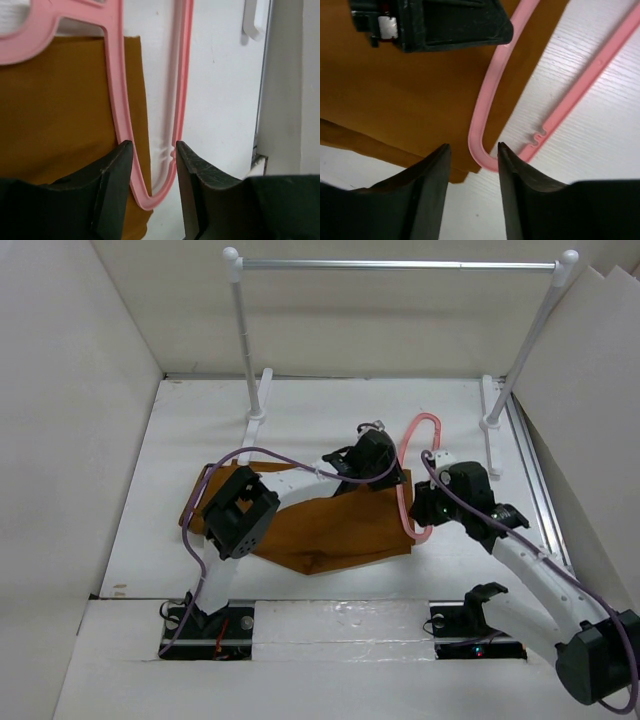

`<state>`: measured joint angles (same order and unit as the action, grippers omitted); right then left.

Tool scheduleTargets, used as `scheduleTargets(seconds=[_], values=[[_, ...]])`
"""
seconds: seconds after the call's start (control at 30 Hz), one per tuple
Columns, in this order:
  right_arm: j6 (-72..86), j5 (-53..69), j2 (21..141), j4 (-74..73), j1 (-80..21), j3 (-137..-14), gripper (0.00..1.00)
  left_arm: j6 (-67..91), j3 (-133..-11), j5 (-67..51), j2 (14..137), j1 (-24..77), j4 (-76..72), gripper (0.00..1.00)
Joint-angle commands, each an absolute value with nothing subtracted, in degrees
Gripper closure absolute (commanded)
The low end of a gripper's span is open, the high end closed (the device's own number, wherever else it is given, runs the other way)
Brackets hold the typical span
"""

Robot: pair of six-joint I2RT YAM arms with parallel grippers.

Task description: Place the trousers on the hanger

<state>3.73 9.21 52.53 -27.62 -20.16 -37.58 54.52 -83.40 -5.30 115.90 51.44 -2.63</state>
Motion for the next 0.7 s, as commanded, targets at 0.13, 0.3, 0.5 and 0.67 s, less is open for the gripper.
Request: scheduleTargets(seconds=[0.13,0.3,0.5,0.67], values=[[5.53,16.0,61.86,-10.91,-22.06,-33.32,0.48,52.12,-82.09,-2.01,114.52,49.13,0.44,0.55],[8.26,12.32,67.84,-4.4,-23.2,-30.85,0.52,52.21,-83.41,-4.39,116.01,49.13,0.44,0.54],[8.61,8.01,69.87,-1.76,-23.2,-29.27,0.64,52.38,-82.09,-8.43,116.28,49.13,-2.9,0.56],[8.44,5.72,68.65,-3.51,-23.2,-29.0,0.56,52.12,-81.39,-9.05,116.8,49.75,-2.73,0.56]])
